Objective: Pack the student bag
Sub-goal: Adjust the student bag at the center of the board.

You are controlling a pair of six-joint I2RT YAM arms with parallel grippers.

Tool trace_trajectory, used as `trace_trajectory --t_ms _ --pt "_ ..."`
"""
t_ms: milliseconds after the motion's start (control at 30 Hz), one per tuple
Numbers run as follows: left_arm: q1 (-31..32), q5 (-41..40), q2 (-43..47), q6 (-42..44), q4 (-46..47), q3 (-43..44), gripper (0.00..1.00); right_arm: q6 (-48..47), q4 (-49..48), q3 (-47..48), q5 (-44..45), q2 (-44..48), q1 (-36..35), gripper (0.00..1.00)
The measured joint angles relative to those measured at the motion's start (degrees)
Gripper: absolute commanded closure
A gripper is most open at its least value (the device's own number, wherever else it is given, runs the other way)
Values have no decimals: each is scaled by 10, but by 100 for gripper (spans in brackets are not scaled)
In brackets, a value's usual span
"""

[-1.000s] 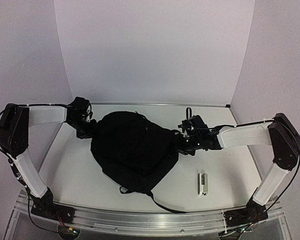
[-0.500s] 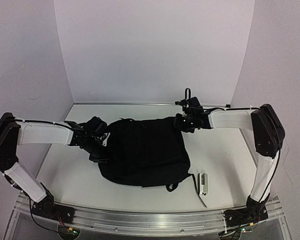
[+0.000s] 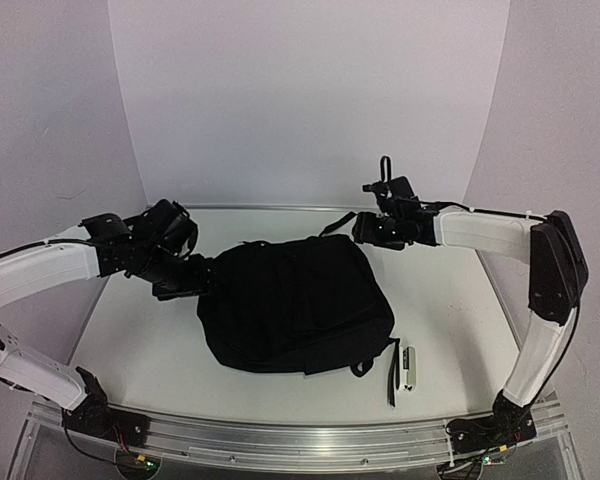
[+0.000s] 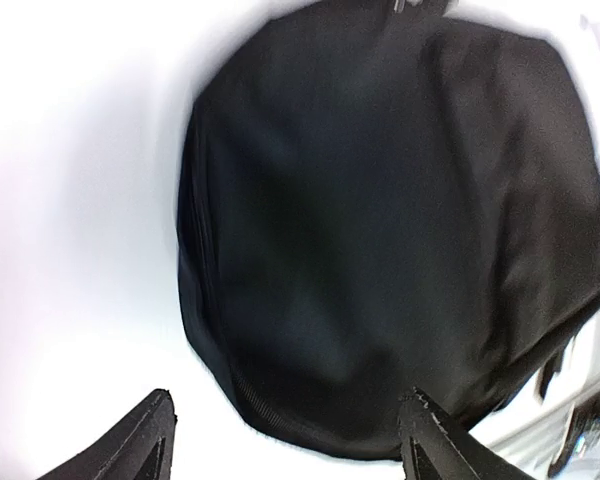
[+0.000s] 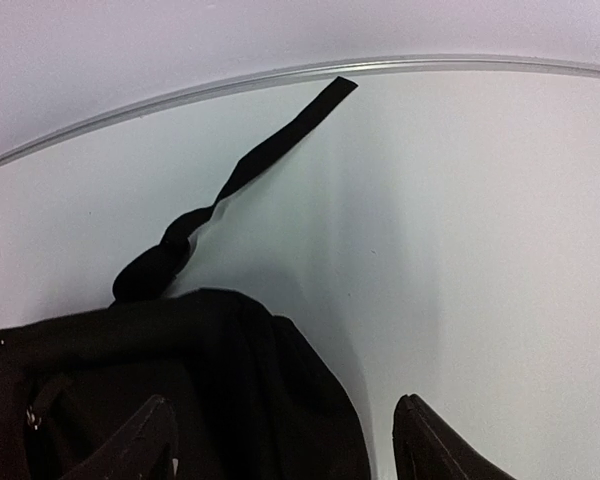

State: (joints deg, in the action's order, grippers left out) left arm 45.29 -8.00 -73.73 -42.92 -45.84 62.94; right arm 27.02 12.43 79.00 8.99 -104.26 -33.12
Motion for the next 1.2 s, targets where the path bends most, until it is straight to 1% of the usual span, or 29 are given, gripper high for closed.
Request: trace_trajectory --t_ms 133,200,400,567,667,767,833,900,1000,1067,1100,1200 --pt "5 -42 -68 -1 -16 97 20 5 8 -30 22 43 -18 29" --pt "12 -44 -111 -1 -6 127 15 11 11 -43 36 61 -35 28" --pt "50 -11 -238 -1 40 190 8 31 18 -70 60 97 -80 28" --pt "71 10 -320 0 58 268 1 41 18 -77 77 99 -91 27" --pt "78 17 -358 8 67 308 0 45 18 -84 82 99 -96 27" --pt "80 18 -398 14 56 347 0 47 19 -89 85 99 -103 27" --pt "80 14 -430 20 36 377 2 49 19 -91 88 99 -109 27" --pt "80 2 -457 24 14 397 5 51 19 -93 91 99 -115 27" --pt "80 -18 -473 25 -23 400 16 54 20 -97 94 99 -122 27" --pt "80 -34 -471 24 -34 395 19 54 20 -98 95 99 -126 27" --pt "80 -41 -469 25 -37 392 22 54 20 -98 95 99 -128 27" --pt "80 -61 -452 25 -35 368 34 54 21 -98 92 99 -138 26"
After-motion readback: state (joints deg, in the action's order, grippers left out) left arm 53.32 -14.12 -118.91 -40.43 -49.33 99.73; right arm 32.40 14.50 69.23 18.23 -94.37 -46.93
